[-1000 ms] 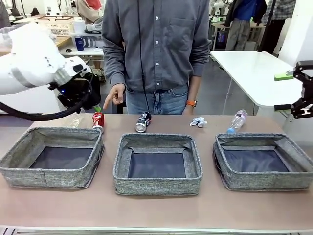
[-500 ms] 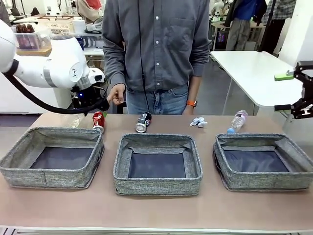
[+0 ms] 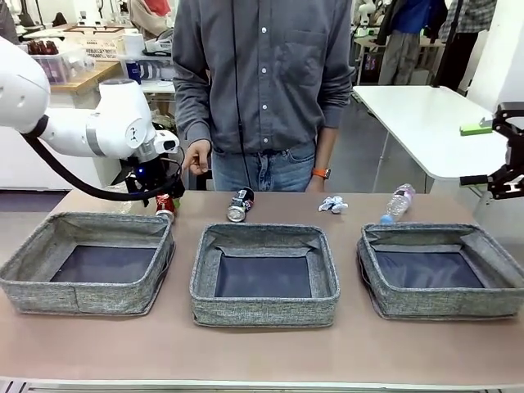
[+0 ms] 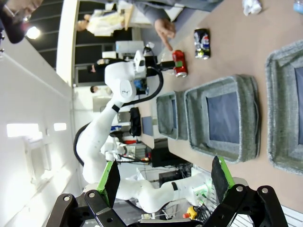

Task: Sort the waste into the appropriate baskets.
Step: Pick up the waste item pointed out by the person.

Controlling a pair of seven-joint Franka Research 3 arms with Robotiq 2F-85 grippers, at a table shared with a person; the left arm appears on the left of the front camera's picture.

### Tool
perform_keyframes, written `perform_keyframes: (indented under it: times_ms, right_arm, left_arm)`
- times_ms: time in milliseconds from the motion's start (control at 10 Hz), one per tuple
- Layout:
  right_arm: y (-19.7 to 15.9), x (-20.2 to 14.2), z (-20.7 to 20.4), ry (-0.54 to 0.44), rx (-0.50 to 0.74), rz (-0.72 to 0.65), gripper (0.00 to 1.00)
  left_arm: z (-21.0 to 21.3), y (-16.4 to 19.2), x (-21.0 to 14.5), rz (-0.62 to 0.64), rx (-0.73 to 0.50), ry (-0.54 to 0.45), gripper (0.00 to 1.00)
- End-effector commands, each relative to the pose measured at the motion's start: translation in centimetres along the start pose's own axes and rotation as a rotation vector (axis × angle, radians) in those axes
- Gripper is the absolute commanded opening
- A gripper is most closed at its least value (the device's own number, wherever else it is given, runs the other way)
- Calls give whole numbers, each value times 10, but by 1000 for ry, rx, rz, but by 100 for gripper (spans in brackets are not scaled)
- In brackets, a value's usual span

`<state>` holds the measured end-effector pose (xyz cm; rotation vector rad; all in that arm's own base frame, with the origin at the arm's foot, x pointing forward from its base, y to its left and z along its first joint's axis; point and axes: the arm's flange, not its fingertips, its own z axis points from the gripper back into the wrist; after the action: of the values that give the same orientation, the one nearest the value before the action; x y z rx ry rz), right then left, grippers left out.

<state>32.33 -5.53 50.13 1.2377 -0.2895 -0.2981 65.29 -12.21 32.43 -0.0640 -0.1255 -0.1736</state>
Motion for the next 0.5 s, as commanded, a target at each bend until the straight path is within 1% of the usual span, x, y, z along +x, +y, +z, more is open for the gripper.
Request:
perform_keyframes:
  times_ms: [0, 200, 400]
  right_arm:
    - [1, 3, -2, -7, 25, 26, 100]
    - [1, 3, -2, -7, 25, 26, 100]
    - [1, 3, -2, -7, 25, 26, 100]
  left_arm:
    - [-4, 5, 7, 5, 27, 16, 100]
    - [-10, 6, 7, 8, 35, 41, 100]
    - [-12, 5, 6, -9, 38, 37, 100]
